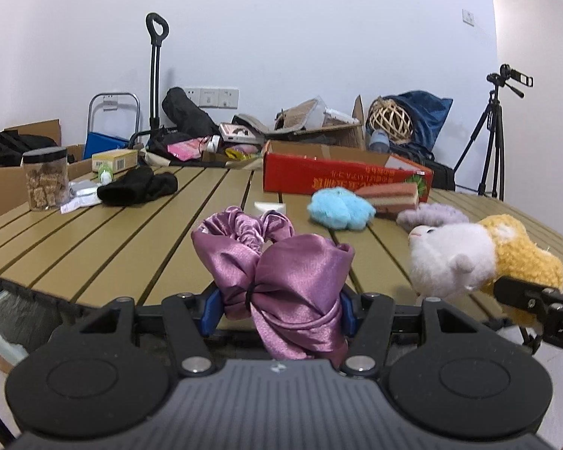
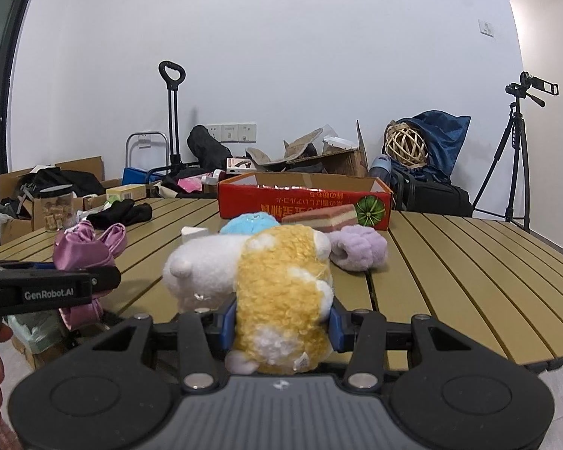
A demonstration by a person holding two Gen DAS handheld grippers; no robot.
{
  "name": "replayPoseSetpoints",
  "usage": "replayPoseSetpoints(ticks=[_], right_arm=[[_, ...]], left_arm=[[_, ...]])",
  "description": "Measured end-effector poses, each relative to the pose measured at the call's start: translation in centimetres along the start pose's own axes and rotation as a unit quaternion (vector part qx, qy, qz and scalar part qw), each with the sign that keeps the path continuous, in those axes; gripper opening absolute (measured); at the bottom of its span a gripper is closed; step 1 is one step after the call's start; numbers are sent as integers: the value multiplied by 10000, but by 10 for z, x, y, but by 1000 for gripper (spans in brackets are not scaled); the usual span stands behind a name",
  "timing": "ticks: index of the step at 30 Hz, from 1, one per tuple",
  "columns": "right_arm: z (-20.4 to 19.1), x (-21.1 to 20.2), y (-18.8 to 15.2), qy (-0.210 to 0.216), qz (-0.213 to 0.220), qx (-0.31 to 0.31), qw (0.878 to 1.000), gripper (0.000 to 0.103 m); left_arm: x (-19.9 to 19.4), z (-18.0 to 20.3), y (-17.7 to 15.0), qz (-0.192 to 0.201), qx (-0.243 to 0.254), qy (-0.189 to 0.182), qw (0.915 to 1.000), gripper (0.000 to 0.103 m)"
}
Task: Collect trash
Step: 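Lift the pink bow and plush toy off the table with both tools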
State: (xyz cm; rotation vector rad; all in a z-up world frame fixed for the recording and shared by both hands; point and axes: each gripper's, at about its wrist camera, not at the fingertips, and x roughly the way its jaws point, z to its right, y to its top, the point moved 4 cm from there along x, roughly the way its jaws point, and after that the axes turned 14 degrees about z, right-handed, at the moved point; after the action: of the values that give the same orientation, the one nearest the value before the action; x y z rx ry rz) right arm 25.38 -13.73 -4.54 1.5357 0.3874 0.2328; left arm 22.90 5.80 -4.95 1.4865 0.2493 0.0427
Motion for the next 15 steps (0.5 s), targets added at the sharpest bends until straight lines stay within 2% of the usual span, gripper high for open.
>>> replayPoseSetpoints(ticks=[10,15], right_arm=[[-5,-39,-9,82,-91,-127,9998,45],[-11,-55,-19,153,-270,-223,9993,45]], left_arm=[[-31,-5,-16,-146,63,-112,9998,59],[-43,-5,-28,-307,148,-149,9993,59]])
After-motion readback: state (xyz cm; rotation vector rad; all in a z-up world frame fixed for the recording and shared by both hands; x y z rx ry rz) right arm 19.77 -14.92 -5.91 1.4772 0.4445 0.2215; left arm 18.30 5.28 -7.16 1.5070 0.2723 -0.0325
